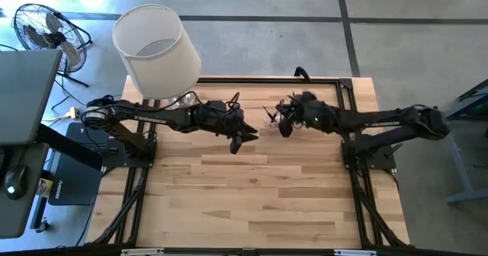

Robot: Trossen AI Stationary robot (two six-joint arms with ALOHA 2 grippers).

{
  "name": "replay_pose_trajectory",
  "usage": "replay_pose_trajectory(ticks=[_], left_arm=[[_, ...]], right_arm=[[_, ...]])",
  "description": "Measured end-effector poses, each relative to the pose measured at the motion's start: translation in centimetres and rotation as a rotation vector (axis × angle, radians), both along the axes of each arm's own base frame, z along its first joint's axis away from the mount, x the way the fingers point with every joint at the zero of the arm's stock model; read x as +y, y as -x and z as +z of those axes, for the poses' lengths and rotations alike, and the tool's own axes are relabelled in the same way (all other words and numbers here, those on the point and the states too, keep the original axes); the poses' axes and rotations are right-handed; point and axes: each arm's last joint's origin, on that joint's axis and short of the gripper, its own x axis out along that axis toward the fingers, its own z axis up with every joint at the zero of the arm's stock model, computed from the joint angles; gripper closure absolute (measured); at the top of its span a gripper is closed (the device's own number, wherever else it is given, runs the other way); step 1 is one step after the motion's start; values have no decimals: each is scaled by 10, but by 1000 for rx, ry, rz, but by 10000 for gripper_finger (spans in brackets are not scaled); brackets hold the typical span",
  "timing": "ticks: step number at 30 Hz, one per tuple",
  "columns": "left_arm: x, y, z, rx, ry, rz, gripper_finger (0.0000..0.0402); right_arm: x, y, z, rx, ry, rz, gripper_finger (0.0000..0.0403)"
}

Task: Put items in baskets/containers
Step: Put the eyeshadow brush into the transparent organizer

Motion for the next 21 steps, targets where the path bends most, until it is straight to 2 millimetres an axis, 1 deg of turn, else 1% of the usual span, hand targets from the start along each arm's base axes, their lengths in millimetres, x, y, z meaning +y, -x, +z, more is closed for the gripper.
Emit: replay_pose_trajectory(ticks=[5,11,15,18,21], left_arm=[[-1,1,-3,37,60,-7,268],[-1,2,-5,57,84,8,268],[-1,2,-5,59,100,23,268],[-1,2,-5,61,110,20,268],[-1,2,-5,63,127,14,268]], right_arm=[[-27,-5,-13,68,26,3,393],[-48,-18,-34,112,27,67,393],[-56,-24,-53,197,43,68,393],[-57,-28,-64,235,22,79,390],[-57,-29,-71,241,-23,65,362]])
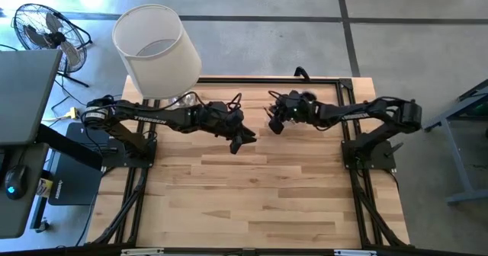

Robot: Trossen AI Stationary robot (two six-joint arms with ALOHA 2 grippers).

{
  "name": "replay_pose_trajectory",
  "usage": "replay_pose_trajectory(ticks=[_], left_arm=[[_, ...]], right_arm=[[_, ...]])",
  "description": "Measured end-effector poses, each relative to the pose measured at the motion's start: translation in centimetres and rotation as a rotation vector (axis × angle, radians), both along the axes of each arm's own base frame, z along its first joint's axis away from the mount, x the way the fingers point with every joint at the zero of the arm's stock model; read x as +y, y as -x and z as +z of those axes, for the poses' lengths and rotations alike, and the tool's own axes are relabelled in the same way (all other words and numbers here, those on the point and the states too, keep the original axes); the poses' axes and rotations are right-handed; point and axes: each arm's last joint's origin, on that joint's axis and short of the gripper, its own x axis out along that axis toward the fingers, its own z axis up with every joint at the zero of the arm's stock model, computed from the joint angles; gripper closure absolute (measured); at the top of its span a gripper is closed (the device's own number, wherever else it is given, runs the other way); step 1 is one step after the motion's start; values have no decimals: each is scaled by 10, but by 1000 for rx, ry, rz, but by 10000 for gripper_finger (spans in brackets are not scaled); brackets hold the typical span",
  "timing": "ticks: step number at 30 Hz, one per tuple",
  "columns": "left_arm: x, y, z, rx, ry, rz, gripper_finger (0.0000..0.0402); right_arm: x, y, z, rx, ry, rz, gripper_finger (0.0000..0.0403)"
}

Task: Put items in baskets/containers
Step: Put the eyeshadow brush into the transparent organizer, then return to Home Position

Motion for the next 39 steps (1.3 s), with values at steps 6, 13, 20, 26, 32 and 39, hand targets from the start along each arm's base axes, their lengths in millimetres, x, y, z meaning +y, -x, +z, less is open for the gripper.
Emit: replay_pose_trajectory(ticks=[6,13,20,26,32,39], left_arm=[[0,0,-1,8,4,3,268],[1,0,-2,16,-22,25,268],[3,30,23,55,-160,125,274],[2,72,31,125,-352,165,371],[-1,110,-7,48,-333,183,399],[-12,153,-44,7,-333,166,400]], right_arm=[[2,2,2,3,-31,38,301],[9,21,47,-140,38,26,260],[29,58,86,-235,-11,39,267],[75,61,93,-235,-53,216,381],[113,37,85,-215,91,381,369],[131,28,70,-174,25,471,390]])
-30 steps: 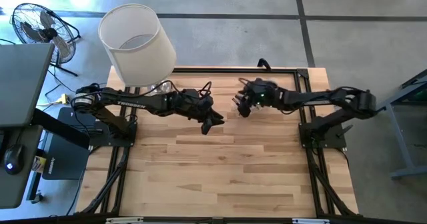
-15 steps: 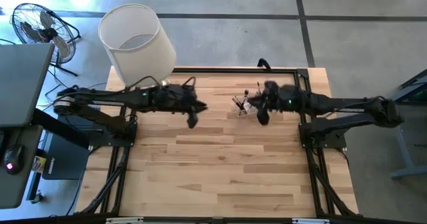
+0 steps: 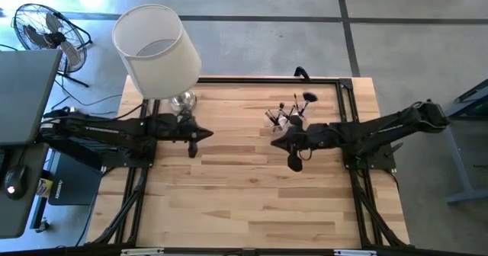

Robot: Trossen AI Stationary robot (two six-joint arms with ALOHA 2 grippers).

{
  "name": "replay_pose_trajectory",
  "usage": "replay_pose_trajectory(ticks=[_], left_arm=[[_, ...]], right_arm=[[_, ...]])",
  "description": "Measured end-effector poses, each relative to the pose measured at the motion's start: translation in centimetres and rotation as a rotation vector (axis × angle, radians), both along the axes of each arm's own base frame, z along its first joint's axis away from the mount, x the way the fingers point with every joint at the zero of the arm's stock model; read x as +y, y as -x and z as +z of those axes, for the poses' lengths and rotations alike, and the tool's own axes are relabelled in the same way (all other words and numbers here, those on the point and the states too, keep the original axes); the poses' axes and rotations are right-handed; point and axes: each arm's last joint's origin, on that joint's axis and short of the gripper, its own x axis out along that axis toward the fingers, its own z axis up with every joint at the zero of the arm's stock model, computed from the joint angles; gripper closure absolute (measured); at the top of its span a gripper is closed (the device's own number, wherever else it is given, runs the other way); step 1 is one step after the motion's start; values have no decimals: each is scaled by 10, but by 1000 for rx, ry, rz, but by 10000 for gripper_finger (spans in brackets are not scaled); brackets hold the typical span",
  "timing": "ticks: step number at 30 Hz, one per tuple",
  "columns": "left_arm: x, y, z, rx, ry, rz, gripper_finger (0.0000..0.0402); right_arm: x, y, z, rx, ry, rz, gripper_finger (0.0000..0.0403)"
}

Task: Put items in baskets/containers
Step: Return to Home Position

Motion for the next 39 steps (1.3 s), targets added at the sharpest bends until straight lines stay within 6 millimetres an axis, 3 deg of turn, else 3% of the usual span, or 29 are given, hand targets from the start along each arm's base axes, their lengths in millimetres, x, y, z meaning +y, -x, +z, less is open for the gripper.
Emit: replay_pose_trajectory(ticks=[9,19,23,27,30,34,39], left_arm=[[-2,50,-27,-115,-90,-8,401],[-5,86,-46,-377,-127,-60,401],[-5,87,-51,-391,-132,-66,401],[-8,85,-55,-350,-150,-183,401],[-9,85,-55,-354,-160,-215,402],[-9,85,-56,-344,-156,-217,400],[-9,85,-56,-344,-156,-211,400]], right_arm=[[-1,0,0,-3,-73,-30,397],[-4,0,-1,-2,-82,-98,401],[-3,0,-2,5,-91,-74,401],[-3,1,-4,26,-82,-43,402],[-3,6,-14,14,-66,11,402],[-5,23,-33,-67,-75,21,402],[-8,59,-55,-122,-99,72,402]])
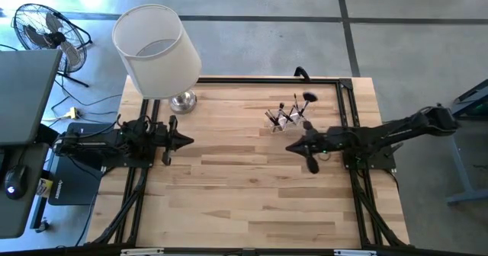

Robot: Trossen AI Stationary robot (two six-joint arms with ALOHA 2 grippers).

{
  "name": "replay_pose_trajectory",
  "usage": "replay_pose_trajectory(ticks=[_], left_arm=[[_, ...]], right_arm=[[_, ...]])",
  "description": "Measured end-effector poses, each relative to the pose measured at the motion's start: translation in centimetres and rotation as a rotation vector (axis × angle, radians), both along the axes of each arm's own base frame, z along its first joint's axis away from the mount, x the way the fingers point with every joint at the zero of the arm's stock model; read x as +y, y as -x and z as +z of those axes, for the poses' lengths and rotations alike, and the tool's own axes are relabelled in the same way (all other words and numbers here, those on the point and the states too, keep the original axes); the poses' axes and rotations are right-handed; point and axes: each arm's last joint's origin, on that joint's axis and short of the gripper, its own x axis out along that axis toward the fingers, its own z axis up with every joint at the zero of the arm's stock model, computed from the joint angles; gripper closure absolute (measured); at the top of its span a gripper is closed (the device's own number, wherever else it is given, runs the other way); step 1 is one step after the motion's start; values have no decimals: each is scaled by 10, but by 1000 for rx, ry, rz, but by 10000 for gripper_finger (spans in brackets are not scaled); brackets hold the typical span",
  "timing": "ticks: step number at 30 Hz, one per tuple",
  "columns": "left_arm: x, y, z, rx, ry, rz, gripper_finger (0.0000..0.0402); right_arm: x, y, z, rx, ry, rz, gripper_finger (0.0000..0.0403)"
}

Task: Put items in baskets/containers
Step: Return to Home Position

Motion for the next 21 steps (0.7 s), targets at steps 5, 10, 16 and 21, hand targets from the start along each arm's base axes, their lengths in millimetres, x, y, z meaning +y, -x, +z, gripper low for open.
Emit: replay_pose_trajectory(ticks=[5,10,16,21], left_arm=[[0,0,0,0,0,0,399],[0,0,0,0,0,1,399],[0,0,0,0,1,3,399],[0,0,0,0,1,3,399]], right_arm=[[-1,36,-16,-84,-68,94,403],[-4,62,-25,-230,-81,118,403],[-7,82,-19,-290,-11,143,403],[-10,87,-16,-336,58,112,403]])
